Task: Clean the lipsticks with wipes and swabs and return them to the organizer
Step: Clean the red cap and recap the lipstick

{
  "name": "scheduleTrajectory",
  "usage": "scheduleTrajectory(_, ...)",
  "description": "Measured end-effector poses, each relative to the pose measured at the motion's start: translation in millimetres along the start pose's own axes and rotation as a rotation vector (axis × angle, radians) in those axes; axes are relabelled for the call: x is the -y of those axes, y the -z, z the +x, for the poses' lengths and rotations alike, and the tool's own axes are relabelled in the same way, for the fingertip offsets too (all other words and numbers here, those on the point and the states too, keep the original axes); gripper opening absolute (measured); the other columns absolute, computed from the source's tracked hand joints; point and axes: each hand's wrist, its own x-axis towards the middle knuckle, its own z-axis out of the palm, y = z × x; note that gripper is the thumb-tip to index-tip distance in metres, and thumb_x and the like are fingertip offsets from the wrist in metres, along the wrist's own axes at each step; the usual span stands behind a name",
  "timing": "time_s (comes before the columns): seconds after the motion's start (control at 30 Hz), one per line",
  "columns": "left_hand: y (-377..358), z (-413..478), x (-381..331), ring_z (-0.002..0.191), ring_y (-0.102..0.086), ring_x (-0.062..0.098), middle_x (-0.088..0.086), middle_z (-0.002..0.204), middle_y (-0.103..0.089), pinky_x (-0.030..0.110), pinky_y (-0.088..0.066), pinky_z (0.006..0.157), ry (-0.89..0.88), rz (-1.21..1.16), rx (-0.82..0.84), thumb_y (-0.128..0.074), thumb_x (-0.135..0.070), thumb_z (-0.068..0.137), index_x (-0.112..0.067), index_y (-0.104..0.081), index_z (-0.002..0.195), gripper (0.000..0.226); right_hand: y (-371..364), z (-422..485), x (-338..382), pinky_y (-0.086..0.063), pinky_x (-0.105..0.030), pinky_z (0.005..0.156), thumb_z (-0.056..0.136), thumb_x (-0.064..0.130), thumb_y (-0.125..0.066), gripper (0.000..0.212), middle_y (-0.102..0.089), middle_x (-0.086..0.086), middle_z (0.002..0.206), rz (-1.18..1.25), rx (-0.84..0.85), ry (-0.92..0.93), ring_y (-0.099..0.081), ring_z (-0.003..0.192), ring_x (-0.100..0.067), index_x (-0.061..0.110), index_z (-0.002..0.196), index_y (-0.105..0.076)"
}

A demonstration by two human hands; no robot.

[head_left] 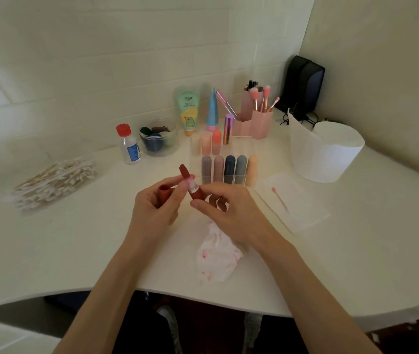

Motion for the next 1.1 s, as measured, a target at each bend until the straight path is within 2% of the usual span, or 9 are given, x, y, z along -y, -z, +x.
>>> scheduleTrajectory(0.23,1.4,-0.8,0.8,0.052,-0.031,0.015,0.009,0.059,-0.039,0.023,-0.028,0.049,0.01,-0.026,0.033,-0.064,-0.038,0.089,-0.018,-0.077,0.113,0.033,-4.2,-0.5,-1.8,-0.048,-0.023,0.081,0.098,0.03,-0.064,0.019,-0.07,0.009,0.091,0.033,0.089,-0.026,-0.056,0.087,-0.011,0.022,0.112,-0.075)
scheduleTrajectory(0.37,-2.4,-2.0,-3.4,0.06,-0.061,-0.001,-0.006,0.072,-0.069,0.007,-0.043,0.06,-0.072,0.107,-0.04,-0.065,-0.022,0.093,-0.012,-0.077,0.102,0.018,-4.8,-0.7,-0.7,-0.043,-0.017,0.069,0.098,0.032,-0.066,0.016,-0.063,0.025,0.082,0.03,0.077,0.002,-0.054,0.079,-0.005,0.022,0.108,-0.073)
scheduleTrajectory(0.43,-2.3,-3.5,-3.4,0.077,-0.07,0.004,-0.012,0.09,-0.078,0.01,-0.048,0.068,-0.084,0.151,-0.088,-0.067,-0.026,0.09,-0.017,-0.078,0.097,0.016,-6.0,-0.8,-1.2,-0.039,-0.013,0.066,0.094,0.036,-0.071,0.012,-0.058,0.031,0.076,0.01,0.048,0.001,-0.053,0.076,0.0,0.028,0.103,-0.071)
scheduleTrajectory(0.57,-2.6,-6.1,-4.0,0.09,-0.071,0.024,-0.01,0.093,-0.078,0.02,-0.053,0.08,-0.118,0.156,-0.107,-0.067,-0.036,0.085,-0.021,-0.079,0.094,0.021,-6.9,-0.2,-3.2,-0.045,-0.013,0.067,0.085,0.042,-0.079,0.017,-0.064,0.027,0.081,0.04,-0.038,0.015,-0.059,0.081,-0.004,0.033,0.092,-0.067)
scheduleTrajectory(0.67,-1.9,-6.1,-4.6,0.072,-0.067,0.013,-0.013,0.085,-0.077,0.015,-0.048,0.067,-0.119,0.12,-0.142,-0.067,-0.036,0.086,-0.025,-0.078,0.094,0.017,-7.4,0.8,0.5,-0.049,-0.016,0.07,0.091,0.037,-0.074,0.022,-0.07,0.022,0.093,0.104,-0.003,0.013,-0.064,0.09,-0.005,0.027,0.11,-0.072)
scheduleTrajectory(0.8,2.0,-4.4,-0.4,0.059,-0.041,0.011,-0.011,0.065,-0.062,0.019,-0.036,0.056,-0.114,0.096,-0.178,-0.068,-0.036,0.088,-0.022,-0.079,0.102,0.022,-8.2,0.8,1.5,-0.051,-0.035,0.076,0.103,0.023,-0.059,0.025,-0.074,0.006,0.099,0.123,0.031,0.098,-0.064,0.09,-0.017,0.022,0.126,-0.07)
scheduleTrajectory(0.93,-1.5,-5.2,-5.7,0.077,-0.066,0.007,-0.012,0.087,-0.078,0.018,-0.047,0.067,-0.114,0.077,-0.186,-0.07,-0.036,0.086,-0.026,-0.079,0.091,0.014,-8.2,0.1,0.6,-0.049,-0.024,0.07,0.094,0.03,-0.072,0.014,-0.068,0.018,0.09,0.128,-0.039,0.034,-0.058,0.082,-0.011,0.026,0.108,-0.073)
scheduleTrajectory(1.0,-1.9,-5.7,-5.2,0.083,-0.07,0.023,-0.005,0.091,-0.079,0.031,-0.053,0.074,-0.127,0.079,-0.183,-0.07,-0.037,0.085,-0.026,-0.08,0.091,0.016,-8.4,0.0,0.1,-0.048,-0.021,0.069,0.091,0.03,-0.076,0.016,-0.069,0.016,0.092,0.133,-0.062,0.034,-0.058,0.082,-0.01,0.023,0.104,-0.071)
scheduleTrajectory(1.1,-0.2,-5.8,-3.6,0.091,-0.066,0.043,-0.003,0.091,-0.078,0.047,-0.055,0.083,-0.141,0.102,-0.209,-0.07,-0.039,0.085,-0.024,-0.08,0.096,0.021,-10.8,1.1,0.7,-0.051,-0.018,0.076,0.096,0.029,-0.07,0.025,-0.072,0.012,0.104,0.141,-0.011,0.022,-0.064,0.093,-0.008,0.021,0.12,-0.069)
